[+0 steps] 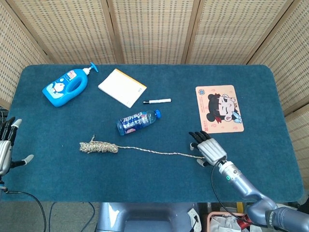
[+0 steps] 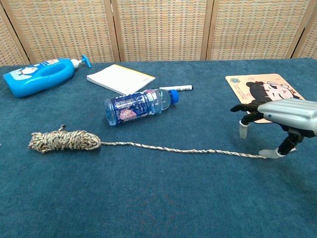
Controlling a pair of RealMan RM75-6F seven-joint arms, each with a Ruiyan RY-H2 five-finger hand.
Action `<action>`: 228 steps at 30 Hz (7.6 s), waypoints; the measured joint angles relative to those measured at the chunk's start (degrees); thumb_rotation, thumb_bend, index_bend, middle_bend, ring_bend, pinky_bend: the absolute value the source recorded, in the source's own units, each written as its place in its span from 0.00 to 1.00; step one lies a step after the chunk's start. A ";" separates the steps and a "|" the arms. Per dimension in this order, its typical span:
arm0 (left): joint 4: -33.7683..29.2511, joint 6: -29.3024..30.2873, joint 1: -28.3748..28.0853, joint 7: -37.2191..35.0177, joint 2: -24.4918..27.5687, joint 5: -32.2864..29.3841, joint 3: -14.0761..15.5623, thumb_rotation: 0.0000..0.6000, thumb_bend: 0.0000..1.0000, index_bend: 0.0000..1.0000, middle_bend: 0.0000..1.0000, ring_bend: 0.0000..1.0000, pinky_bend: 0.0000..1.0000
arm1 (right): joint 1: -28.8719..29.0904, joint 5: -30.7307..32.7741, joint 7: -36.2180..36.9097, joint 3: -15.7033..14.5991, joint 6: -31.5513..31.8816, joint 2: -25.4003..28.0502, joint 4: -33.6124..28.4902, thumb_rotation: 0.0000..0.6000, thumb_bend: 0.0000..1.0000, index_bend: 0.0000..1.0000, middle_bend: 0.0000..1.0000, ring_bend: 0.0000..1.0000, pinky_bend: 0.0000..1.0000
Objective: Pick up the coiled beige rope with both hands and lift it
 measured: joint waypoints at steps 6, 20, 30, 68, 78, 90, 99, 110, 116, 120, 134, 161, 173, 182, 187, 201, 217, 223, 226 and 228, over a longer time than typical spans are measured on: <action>0.04 -0.74 -0.17 0.43 -0.22 -0.74 -0.24 1.00 0.00 0.00 0.00 0.00 0.00 | 0.60 2.22 -0.85 -0.52 -1.24 -1.33 1.26 1.00 0.30 0.41 0.00 0.00 0.00; -0.30 -1.75 -0.44 1.02 -0.35 -1.30 -0.46 1.00 0.00 0.00 0.00 0.00 0.00 | 1.04 4.25 0.36 -2.07 -1.93 -3.84 5.74 1.00 0.34 0.47 0.00 0.00 0.00; -0.37 -1.90 -0.34 0.67 -0.18 -1.08 -0.47 1.00 0.00 0.00 0.00 0.00 0.00 | 1.49 4.55 1.27 -2.77 -1.67 -4.66 7.01 1.00 0.41 0.52 0.00 0.00 0.00; 16.03 -12.79 -8.09 -4.67 -10.06 6.00 1.56 1.00 0.00 0.01 0.01 0.01 0.10 | -1.11 -1.08 6.85 -4.72 9.23 -1.19 3.05 1.00 0.49 0.68 0.00 0.00 0.00; 25.76 -18.13 -12.97 -9.56 -18.25 8.96 2.80 1.00 0.00 0.10 0.12 0.11 0.22 | -1.67 -1.65 7.40 -4.87 10.62 -1.06 3.26 1.00 0.49 0.68 0.00 0.00 0.00; 28.73 -23.98 -17.33 -9.61 -23.26 6.43 1.58 1.00 0.02 0.20 0.20 0.19 0.30 | -1.73 -1.48 7.38 -4.62 10.93 -0.54 3.04 1.00 0.49 0.68 0.00 0.00 0.00; 30.76 -25.35 -19.10 -8.17 -26.51 6.03 1.86 1.00 0.06 0.29 0.26 0.24 0.30 | -1.71 -1.60 7.40 -4.67 10.96 -0.33 2.80 1.00 0.49 0.68 0.00 0.00 0.00; 30.95 -26.89 -20.84 -5.65 -29.19 4.42 1.54 1.00 0.14 0.39 0.38 0.35 0.42 | -1.67 -1.58 7.56 -4.69 10.83 -0.18 2.74 1.00 0.49 0.69 0.00 0.00 0.00; 31.49 -26.39 -21.35 -6.97 -29.98 4.64 1.40 1.00 0.29 0.57 0.50 0.45 0.56 | -1.71 -1.83 7.71 -4.73 11.16 0.02 2.45 1.00 0.49 0.69 0.00 0.00 0.00; 31.06 -26.00 -21.45 -7.93 -29.29 4.68 1.26 1.00 0.33 0.59 0.52 0.46 0.58 | -1.85 -2.04 7.96 -4.65 11.72 0.40 2.00 1.00 0.49 0.69 0.00 0.00 0.00; 28.76 -23.56 -26.55 -16.26 -26.53 6.13 -4.89 1.00 0.38 0.61 0.53 0.47 0.58 | -2.21 -5.74 7.79 -4.90 15.54 4.94 -4.78 1.00 0.50 0.70 0.02 0.00 0.00; 37.37 -27.28 -44.85 -5.00 -43.20 -2.91 -15.28 1.00 0.59 0.64 0.55 0.49 0.58 | 9.35 -12.23 33.92 0.77 11.46 30.76 -29.46 1.00 0.50 0.73 0.09 0.00 0.00; 39.77 -27.08 -48.26 -0.36 -46.62 -3.11 -14.23 1.00 0.63 0.65 0.56 0.49 0.58 | 16.20 -0.51 45.90 10.19 4.40 38.18 -35.25 1.00 0.49 0.73 0.11 0.00 0.00; 41.88 -26.90 -48.54 -0.48 -48.10 -1.03 -11.20 1.00 0.64 0.65 0.56 0.49 0.58 | 20.28 10.35 47.80 15.16 -0.74 38.50 -34.70 1.00 0.50 0.73 0.11 0.00 0.00; 42.78 -27.14 -48.68 -2.36 -48.02 1.63 -9.00 1.00 0.64 0.65 0.56 0.49 0.58 | 22.74 18.96 47.32 17.85 -3.55 37.46 -33.43 1.00 0.49 0.73 0.11 0.00 0.00; 40.56 -25.80 -48.16 -16.51 -43.06 11.06 -1.88 1.00 0.64 0.65 0.56 0.49 0.58 | 26.90 37.61 43.42 20.77 -9.31 30.80 -23.03 1.00 0.49 0.73 0.12 0.00 0.00; 32.19 -19.77 -46.11 -33.19 -33.40 18.40 2.69 1.00 0.67 0.65 0.56 0.49 0.58 | 26.59 47.84 41.67 18.66 -18.42 23.25 -7.90 1.00 0.50 0.73 0.12 0.00 0.00; 30.24 -16.42 -45.03 -35.37 -32.36 18.27 1.54 1.00 0.66 0.66 0.58 0.50 0.58 | 25.13 48.18 41.76 18.24 -21.54 21.04 -5.08 1.00 0.50 0.73 0.12 0.00 0.00; 29.68 -16.04 -44.62 -35.94 -32.15 16.78 0.19 1.00 0.66 0.66 0.58 0.50 0.58 | 24.16 46.87 41.25 17.84 -22.27 20.75 -4.79 1.00 0.51 0.73 0.12 0.00 0.00; 29.13 -16.14 -44.40 -36.90 -32.06 15.06 -1.08 1.00 0.66 0.66 0.58 0.50 0.58 | 23.41 45.78 40.72 17.47 -22.52 20.47 -4.60 1.00 0.52 0.73 0.12 0.00 0.00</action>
